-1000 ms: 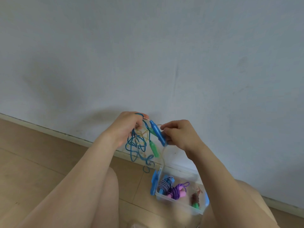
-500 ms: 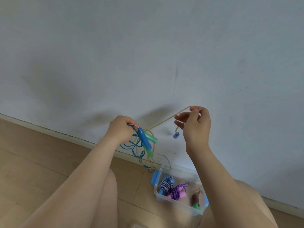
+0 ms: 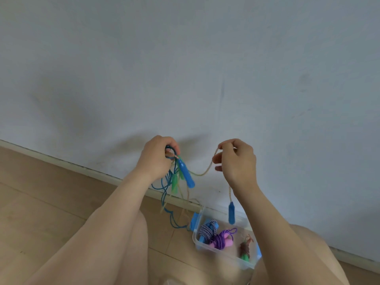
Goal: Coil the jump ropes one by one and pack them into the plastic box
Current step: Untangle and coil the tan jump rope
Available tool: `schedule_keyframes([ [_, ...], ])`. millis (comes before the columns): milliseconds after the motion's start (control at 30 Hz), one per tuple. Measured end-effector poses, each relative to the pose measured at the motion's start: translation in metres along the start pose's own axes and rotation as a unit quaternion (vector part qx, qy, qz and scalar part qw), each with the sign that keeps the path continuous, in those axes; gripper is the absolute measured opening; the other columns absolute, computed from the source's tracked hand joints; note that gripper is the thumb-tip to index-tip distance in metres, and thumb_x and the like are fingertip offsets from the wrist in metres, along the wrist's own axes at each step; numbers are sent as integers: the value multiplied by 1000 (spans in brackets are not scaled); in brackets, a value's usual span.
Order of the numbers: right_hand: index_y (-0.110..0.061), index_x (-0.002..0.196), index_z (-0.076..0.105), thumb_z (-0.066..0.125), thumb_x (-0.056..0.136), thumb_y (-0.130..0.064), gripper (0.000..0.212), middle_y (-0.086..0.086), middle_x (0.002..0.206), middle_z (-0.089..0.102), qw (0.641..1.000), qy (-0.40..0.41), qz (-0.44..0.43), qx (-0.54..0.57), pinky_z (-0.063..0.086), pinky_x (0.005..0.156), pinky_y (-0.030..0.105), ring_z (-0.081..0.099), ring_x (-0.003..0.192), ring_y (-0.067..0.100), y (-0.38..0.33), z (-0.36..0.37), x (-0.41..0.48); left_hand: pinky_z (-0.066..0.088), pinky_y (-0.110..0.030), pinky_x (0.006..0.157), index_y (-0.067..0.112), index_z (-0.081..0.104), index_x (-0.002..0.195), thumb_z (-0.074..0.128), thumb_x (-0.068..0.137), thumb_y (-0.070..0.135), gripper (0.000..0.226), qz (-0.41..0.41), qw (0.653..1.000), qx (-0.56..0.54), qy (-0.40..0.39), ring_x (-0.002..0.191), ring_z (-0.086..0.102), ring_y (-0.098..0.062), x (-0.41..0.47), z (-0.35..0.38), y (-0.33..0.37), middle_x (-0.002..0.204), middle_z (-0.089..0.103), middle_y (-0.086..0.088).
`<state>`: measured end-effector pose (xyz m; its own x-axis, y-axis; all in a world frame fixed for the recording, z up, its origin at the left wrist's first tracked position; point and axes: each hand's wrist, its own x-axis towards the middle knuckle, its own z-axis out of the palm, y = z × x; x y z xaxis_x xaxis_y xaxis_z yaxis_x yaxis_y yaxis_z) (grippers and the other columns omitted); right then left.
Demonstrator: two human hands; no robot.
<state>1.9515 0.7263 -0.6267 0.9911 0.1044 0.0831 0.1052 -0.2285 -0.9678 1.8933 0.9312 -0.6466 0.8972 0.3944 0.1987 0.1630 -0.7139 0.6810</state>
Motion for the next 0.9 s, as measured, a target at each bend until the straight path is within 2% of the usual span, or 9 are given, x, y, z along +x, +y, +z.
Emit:
schedule_keyframes([
  [100,-7,91,76,51,93,-15,27,3,73,74,995,-50,3,-81,55,58,35,64,65,27,6,3,2,48,-12,64,20,68,104,48,87,-20,47,-11,993,-114,14,79,72,-15,-1,-1,5,93,59,1],
  [233,-26,127,69,53,86,-12,46,2,87,77,971,-161,28,-174,53,70,18,70,86,14,8,3,1,64,-33,82,25,73,110,59,93,-14,44,-23,979,-203,-8,85,78,-22,-1,-1,11,103,65,-5],
  [333,-40,145,52,47,79,-37,66,-5,114,73,935,-274,25,-223,44,112,44,55,127,29,10,12,-2,64,-29,74,28,78,100,68,91,-11,41,-28,975,-219,-30,84,76,-20,-4,-3,17,108,68,-4],
  [433,-42,150,44,51,84,-48,66,2,134,64,900,-348,17,-260,36,118,47,49,137,29,10,16,-4,66,-36,78,30,81,94,74,86,-9,40,-30,965,-249,-80,90,76,-23,-7,-5,20,107,74,-5],
  [500,-41,154,35,64,91,-38,70,2,124,61,875,-379,0,-302,45,107,41,55,129,27,16,15,-2,65,-41,84,30,81,96,79,84,-6,37,-27,959,-258,-115,96,77,-28,-7,-6,21,102,77,0],
  [600,-43,148,37,75,91,-37,69,0,107,70,873,-379,-18,-307,54,93,38,68,102,18,29,17,1,61,-29,81,28,81,102,80,84,-3,35,-13,946,-286,-155,99,75,-21,-9,-8,22,102,79,2],
  [733,-29,89,53,71,97,-36,21,-9,68,53,883,-370,-41,-284,39,61,24,48,59,6,31,22,6,57,-28,92,17,75,122,72,82,-15,51,21,910,-344,-231,105,69,-20,-12,-13,20,112,76,-5],
  [800,-25,71,48,67,100,-31,35,-10,60,47,885,-366,-56,-282,34,56,24,42,51,6,30,21,8,54,-29,93,13,69,132,56,69,-18,71,19,882,-377,-280,109,65,-20,-13,-16,18,119,70,-10],
  [900,-23,81,61,64,102,-28,22,-13,64,66,898,-344,-90,-258,46,63,25,59,57,2,31,16,12,51,-46,94,3,63,138,48,66,-1,74,-50,813,-502,-290,102,63,-30,-14,-20,23,120,56,-16],
])
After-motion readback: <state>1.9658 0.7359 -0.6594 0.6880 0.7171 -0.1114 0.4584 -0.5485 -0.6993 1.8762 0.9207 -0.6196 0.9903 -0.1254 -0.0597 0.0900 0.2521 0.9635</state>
